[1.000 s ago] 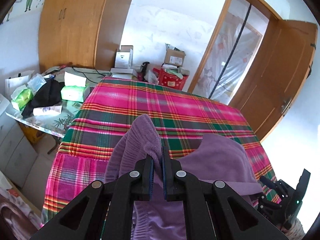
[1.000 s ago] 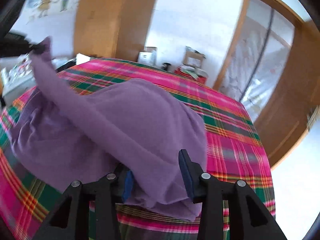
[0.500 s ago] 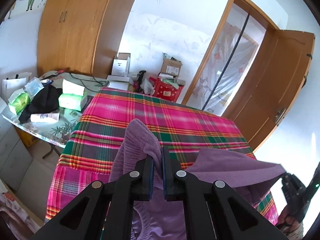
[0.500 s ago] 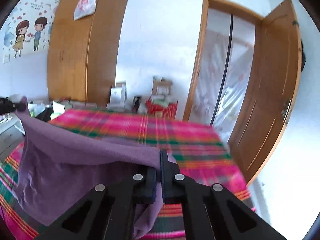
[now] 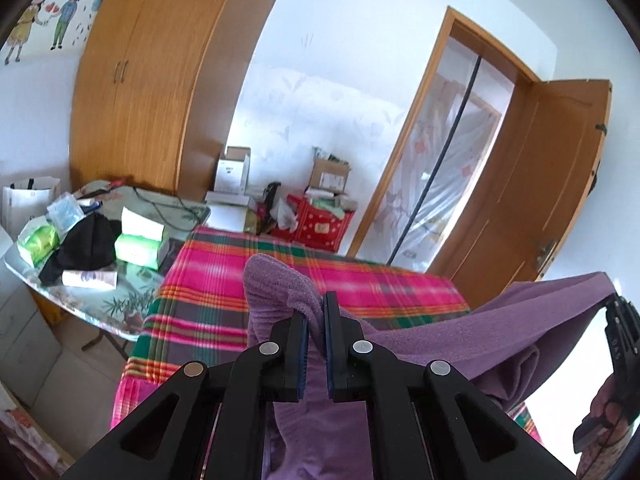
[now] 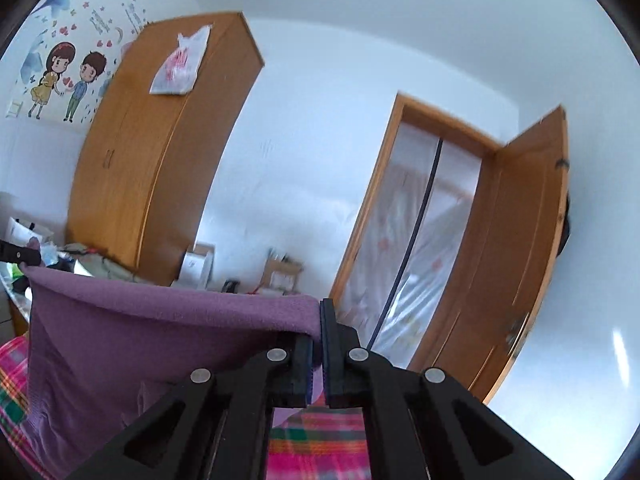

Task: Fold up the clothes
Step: 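Raise the garment high with both tools and shake it out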

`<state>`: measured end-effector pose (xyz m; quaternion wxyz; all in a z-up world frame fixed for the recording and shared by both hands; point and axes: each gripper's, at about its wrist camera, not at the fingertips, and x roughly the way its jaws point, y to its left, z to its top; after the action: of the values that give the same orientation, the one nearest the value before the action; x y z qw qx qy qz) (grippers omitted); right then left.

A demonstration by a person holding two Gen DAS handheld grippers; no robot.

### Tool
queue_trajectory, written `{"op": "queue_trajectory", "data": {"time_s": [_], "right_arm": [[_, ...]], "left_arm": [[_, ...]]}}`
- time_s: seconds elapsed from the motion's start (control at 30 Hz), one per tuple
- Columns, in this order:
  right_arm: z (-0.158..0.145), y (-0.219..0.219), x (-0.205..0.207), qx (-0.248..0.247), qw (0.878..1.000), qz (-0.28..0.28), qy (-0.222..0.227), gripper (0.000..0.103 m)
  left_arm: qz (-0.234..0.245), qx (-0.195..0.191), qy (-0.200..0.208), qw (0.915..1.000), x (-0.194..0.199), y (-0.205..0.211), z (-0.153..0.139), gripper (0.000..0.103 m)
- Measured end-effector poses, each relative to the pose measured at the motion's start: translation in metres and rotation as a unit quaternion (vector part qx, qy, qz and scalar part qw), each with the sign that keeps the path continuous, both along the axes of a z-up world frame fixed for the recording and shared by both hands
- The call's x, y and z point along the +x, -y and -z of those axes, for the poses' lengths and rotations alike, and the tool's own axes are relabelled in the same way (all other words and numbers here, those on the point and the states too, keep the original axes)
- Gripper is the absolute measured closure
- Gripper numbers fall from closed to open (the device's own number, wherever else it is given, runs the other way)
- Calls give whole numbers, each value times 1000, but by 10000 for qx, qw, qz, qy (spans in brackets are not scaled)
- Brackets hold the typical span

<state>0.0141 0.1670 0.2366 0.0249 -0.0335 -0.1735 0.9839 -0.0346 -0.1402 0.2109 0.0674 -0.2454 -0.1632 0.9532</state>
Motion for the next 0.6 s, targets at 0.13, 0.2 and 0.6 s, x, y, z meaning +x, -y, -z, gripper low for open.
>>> {"op": "queue_trajectory", "data": {"time_s": [0.13, 0.2, 0.6], "right_arm": [[-12, 13, 11, 208, 9991, 63, -370, 100], [-14, 20, 15, 298, 9983, 86, -484, 100], [38, 15, -81, 36, 9946, 201, 1018, 100]], "left_arm": [[-53, 138, -194, 9997, 6, 6, -13, 96], [-102, 174, -286, 9994, 10, 9, -19, 96], [-396, -144, 138, 9990, -32, 12, 4, 96]]}}
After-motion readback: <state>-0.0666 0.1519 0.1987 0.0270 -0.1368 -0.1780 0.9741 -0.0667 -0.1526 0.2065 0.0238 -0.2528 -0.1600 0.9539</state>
